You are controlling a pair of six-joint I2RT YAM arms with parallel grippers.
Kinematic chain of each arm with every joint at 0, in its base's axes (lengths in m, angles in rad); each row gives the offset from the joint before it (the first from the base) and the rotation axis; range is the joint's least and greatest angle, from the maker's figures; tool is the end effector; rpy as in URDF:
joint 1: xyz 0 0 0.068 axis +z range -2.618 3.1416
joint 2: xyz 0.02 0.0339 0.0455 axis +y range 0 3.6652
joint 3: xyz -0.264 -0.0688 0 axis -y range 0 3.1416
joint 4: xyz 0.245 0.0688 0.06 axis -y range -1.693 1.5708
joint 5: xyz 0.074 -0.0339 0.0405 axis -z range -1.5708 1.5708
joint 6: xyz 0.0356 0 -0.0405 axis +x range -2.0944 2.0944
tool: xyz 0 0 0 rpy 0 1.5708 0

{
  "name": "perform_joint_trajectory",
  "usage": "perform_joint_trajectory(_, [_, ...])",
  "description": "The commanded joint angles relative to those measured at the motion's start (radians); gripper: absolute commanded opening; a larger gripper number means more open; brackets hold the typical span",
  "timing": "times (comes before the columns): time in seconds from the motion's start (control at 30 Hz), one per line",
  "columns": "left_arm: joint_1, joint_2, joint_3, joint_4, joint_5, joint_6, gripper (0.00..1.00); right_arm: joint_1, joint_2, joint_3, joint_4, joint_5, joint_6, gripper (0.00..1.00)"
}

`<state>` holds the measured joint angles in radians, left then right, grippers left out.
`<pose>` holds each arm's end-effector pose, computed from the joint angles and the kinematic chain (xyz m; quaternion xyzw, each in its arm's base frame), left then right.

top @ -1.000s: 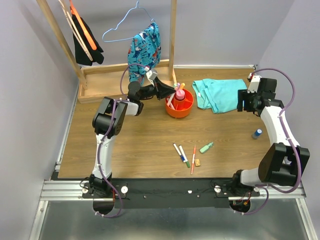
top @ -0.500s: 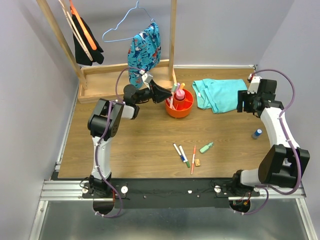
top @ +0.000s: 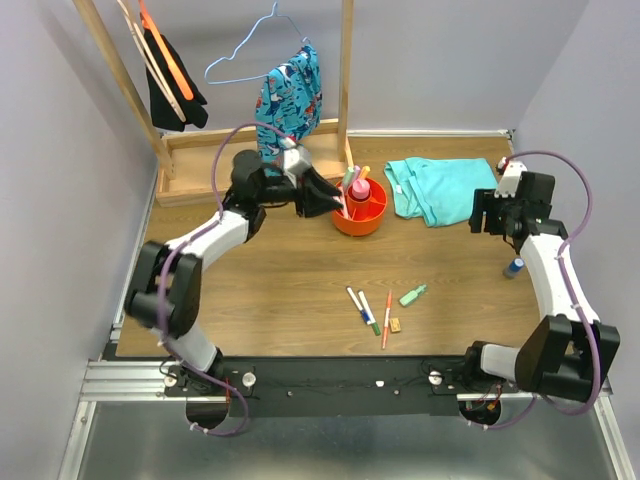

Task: Sort the stationery into containers
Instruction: Pick up the pen from the center of the board.

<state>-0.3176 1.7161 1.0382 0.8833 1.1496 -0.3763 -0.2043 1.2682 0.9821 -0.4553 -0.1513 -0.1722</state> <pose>0.3446 -0.1475 0.2859 0.4061 0.5417 -0.5440 0.4958 0.2692 -0.0503 0.2802 -0.0158 0.9130 -0.0072 0.4076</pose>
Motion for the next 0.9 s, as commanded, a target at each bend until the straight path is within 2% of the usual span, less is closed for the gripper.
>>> perform_joint_trajectory(0.0, [-0.179,-0.165,0.127,-1.406,-0.015,1.087,0.50,-0.004,-0.082,-0.080,0.044,-0.060,0.033,0.77])
perform_joint_trajectory(0.03, [-0.207,-0.150,0.173,-1.540,-0.039,1.358,0.50,-0.004,-0.108,-0.109,0.044,-0.059,0.031,0.77])
perform_joint_trajectory(0.07, [-0.239,-0.141,0.180,-1.683,-0.059,1.422,0.50,-0.004,-0.118,-0.118,0.043,-0.057,0.020,0.77])
perform_joint_trajectory(0.27, [-0.307,-0.055,0.169,-1.741,-0.212,1.585,0.49,-0.004,-0.208,-0.177,-0.002,-0.073,-0.022,0.77])
perform_joint_trajectory(0.63, [-0.526,0.120,0.258,-1.667,-0.404,1.515,0.51,-0.004,-0.285,-0.218,-0.028,-0.102,-0.067,0.77])
perform_joint_trajectory(0.87, [-0.575,0.160,0.287,-1.627,-0.439,1.469,0.50,-0.004,-0.277,-0.230,-0.002,-0.116,-0.073,0.77])
